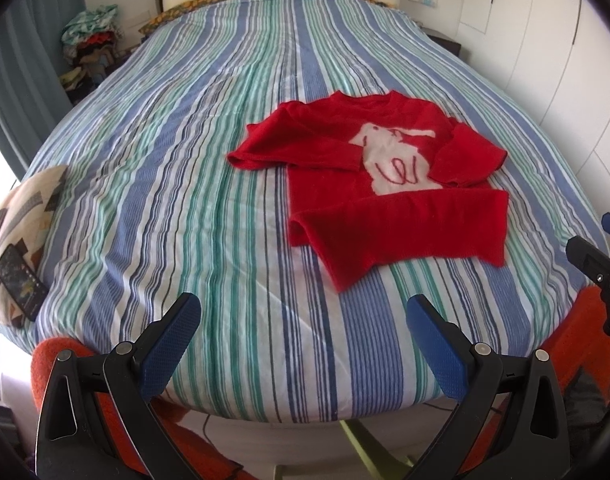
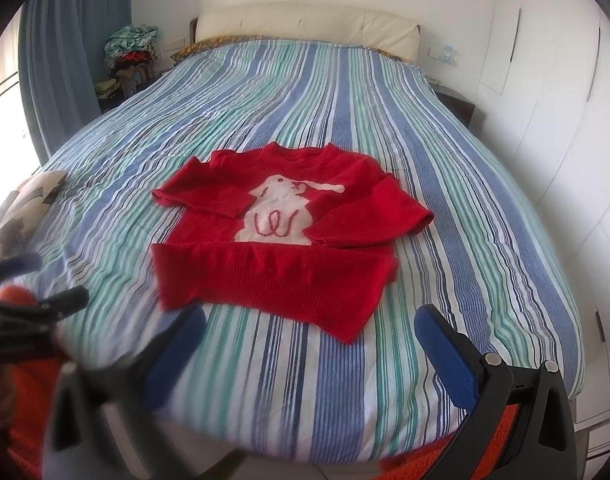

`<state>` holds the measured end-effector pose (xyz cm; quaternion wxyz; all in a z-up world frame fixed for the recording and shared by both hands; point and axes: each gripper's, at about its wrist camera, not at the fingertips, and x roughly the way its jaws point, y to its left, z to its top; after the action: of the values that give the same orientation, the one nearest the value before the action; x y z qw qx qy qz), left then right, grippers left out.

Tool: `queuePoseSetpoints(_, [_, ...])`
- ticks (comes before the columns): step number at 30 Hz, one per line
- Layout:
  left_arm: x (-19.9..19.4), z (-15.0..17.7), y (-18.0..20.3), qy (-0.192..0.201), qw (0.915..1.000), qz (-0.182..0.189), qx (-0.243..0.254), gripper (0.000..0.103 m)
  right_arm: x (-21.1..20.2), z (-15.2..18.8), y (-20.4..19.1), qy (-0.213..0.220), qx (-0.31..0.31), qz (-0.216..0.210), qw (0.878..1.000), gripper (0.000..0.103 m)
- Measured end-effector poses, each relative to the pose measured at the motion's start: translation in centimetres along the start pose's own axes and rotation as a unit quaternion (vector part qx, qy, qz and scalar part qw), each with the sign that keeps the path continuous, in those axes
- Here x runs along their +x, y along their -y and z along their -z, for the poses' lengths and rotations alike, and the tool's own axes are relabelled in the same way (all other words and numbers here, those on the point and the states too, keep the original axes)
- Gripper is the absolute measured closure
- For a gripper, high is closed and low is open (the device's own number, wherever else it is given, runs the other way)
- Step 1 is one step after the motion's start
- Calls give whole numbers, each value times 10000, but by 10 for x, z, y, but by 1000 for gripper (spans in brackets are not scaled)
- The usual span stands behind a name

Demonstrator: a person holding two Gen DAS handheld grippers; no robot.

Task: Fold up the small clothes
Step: 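Approach the red rabbit sweater with both grippers open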

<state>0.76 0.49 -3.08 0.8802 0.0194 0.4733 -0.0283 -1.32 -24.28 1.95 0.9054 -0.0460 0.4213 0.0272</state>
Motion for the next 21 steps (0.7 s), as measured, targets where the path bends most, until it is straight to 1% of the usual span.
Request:
queuePoseSetpoints(5, [4, -2, -1, -95, 9999, 41, -76, 1, 0, 3, 4, 10, 104, 20, 9999, 0])
queuePoseSetpoints(16, [2, -6, 6, -5, 9999, 164, 37, 1, 2, 2, 13, 25, 245, 104, 9996, 0])
queuePoseSetpoints(21, [5, -6, 6, -31, 9999, 133, 53, 1, 4, 2, 14, -14, 248, 248, 9994, 0])
